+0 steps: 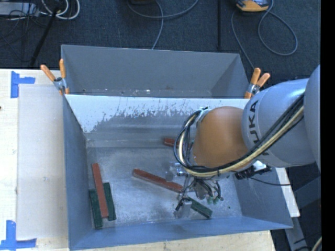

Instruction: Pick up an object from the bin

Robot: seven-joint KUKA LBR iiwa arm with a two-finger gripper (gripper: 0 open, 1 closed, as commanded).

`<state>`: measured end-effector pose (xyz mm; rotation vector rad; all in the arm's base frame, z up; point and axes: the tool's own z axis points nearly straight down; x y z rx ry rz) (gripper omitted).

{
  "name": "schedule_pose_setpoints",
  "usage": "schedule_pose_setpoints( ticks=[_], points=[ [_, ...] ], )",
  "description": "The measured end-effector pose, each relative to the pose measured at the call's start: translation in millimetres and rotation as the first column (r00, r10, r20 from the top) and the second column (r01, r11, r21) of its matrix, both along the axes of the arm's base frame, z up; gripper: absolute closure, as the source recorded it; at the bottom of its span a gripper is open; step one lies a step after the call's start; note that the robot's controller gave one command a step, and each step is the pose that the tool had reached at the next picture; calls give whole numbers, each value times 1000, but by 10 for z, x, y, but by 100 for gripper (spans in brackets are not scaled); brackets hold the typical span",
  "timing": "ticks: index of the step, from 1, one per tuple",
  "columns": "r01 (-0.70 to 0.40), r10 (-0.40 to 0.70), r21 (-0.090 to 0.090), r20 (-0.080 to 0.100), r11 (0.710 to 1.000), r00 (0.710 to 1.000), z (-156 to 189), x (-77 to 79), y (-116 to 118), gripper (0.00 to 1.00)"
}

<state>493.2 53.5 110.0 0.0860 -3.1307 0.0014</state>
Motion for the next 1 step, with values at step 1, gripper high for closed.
schedule_pose_setpoints(
  ticks=[1],
  points=[
    [102, -102, -1, 9, 995, 995, -386, 327, -963, 0]
  ],
)
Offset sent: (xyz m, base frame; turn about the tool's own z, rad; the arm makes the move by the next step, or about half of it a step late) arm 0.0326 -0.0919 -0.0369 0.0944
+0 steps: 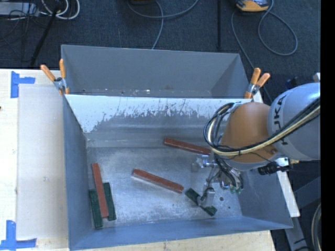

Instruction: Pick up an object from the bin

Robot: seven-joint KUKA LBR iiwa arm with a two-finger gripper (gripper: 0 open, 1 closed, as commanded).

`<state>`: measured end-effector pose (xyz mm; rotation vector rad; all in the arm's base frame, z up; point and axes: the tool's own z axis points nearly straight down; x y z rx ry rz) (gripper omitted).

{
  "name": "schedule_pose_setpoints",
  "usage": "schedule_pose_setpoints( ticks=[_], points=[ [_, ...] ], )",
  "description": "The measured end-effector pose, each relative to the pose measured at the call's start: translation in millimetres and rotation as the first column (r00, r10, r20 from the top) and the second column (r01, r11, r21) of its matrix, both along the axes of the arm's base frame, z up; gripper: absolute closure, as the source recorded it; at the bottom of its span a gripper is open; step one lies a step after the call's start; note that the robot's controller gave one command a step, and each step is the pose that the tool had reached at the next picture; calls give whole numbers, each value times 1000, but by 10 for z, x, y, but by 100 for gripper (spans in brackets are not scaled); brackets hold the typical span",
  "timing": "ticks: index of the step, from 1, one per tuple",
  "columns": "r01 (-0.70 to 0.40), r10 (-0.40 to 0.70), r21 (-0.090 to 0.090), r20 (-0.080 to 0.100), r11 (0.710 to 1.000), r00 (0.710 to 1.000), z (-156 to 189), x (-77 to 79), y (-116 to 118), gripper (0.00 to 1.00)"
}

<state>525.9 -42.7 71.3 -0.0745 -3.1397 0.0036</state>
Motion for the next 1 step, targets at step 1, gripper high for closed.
schedule_pose_setpoints(
  ticks=[1],
  points=[
    [-40, 40, 2, -3, 999, 999, 19, -295, 638, 0]
  ],
)
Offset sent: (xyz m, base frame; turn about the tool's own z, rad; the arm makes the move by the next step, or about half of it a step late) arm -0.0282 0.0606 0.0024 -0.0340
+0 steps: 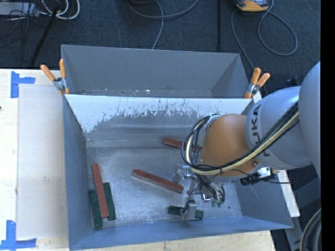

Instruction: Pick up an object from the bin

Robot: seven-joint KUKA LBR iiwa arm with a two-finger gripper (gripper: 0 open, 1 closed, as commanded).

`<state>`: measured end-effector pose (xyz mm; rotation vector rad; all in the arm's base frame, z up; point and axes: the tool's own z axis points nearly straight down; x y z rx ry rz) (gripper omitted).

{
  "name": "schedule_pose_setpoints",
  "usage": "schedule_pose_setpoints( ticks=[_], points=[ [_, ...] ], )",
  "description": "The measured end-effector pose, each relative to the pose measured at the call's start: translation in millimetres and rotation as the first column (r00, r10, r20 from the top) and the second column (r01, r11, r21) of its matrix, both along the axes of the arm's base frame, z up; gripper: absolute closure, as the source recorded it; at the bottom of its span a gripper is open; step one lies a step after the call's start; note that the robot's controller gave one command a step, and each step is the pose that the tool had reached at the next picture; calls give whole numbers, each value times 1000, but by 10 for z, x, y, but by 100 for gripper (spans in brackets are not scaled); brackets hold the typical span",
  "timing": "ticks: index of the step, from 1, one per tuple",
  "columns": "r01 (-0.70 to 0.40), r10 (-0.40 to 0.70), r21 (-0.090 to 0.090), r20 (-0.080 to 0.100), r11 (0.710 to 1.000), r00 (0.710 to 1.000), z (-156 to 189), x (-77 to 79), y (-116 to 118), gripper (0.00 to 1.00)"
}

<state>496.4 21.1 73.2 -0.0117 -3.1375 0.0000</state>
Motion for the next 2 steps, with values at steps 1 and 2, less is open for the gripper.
schedule_pose_setpoints(
  ticks=[1, 2],
  points=[
    [6, -6, 0, -1, 1000, 1000, 14, 9, -26, 100],
    [-283, 283, 3, -19, 959, 959, -2, 361, 63, 100]
  ],
)
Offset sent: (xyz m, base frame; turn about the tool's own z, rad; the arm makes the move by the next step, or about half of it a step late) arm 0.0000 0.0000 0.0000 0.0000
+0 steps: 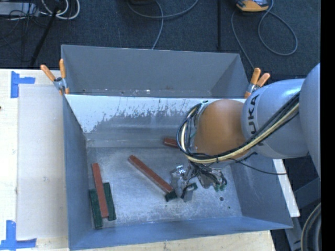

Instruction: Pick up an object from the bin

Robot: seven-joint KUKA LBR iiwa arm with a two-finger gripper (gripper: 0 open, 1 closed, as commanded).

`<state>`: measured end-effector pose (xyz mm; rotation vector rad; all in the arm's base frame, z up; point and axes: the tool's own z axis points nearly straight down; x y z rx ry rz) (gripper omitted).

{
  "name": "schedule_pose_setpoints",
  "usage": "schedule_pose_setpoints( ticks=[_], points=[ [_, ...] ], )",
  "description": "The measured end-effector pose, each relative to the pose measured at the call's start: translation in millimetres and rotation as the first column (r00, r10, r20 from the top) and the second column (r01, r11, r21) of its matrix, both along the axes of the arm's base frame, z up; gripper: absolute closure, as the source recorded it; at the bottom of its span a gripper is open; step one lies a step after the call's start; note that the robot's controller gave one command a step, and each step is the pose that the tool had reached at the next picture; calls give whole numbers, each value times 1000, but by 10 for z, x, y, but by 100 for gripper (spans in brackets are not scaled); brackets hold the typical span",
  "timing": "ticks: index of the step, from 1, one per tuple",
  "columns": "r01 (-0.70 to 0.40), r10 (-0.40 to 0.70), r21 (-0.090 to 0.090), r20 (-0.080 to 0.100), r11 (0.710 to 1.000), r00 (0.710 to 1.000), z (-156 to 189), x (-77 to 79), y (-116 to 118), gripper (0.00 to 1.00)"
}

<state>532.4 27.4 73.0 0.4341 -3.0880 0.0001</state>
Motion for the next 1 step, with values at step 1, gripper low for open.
schedule_pose_setpoints(
  ticks=[1],
  points=[
    [5, -5, 4, 26, 1000, 1000, -23, 39, -1, 0]
  ],
)
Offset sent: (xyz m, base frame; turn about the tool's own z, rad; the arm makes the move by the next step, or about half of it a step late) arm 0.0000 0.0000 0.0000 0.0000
